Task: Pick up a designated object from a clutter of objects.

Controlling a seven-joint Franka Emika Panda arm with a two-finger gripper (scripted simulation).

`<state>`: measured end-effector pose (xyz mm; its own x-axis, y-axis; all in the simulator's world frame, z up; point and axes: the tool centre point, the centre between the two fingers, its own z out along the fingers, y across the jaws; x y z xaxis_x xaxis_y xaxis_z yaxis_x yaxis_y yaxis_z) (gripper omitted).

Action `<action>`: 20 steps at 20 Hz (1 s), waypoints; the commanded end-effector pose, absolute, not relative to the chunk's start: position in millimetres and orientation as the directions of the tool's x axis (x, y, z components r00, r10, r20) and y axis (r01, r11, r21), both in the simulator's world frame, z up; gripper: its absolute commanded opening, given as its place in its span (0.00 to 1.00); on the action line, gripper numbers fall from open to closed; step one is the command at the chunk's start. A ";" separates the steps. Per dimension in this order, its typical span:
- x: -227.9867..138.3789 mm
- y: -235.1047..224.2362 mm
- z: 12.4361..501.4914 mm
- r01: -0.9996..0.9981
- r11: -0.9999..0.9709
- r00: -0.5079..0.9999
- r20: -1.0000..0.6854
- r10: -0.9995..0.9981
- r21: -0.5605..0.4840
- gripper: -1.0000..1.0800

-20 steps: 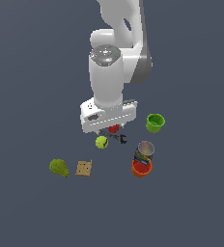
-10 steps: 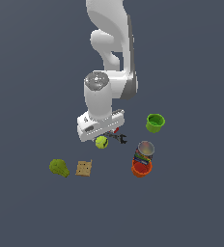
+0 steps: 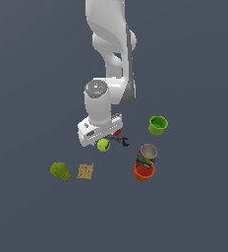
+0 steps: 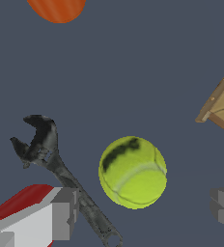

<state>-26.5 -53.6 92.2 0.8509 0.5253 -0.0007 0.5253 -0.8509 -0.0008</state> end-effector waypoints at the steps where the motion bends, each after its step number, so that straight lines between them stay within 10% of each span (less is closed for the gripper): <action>1: -26.5 -53.5 92.2 0.525 -0.851 0.851 -0.001 0.525 -0.001 0.96; 20: -27.3 -53.8 41.1 0.529 -0.849 0.849 0.000 0.529 0.000 0.96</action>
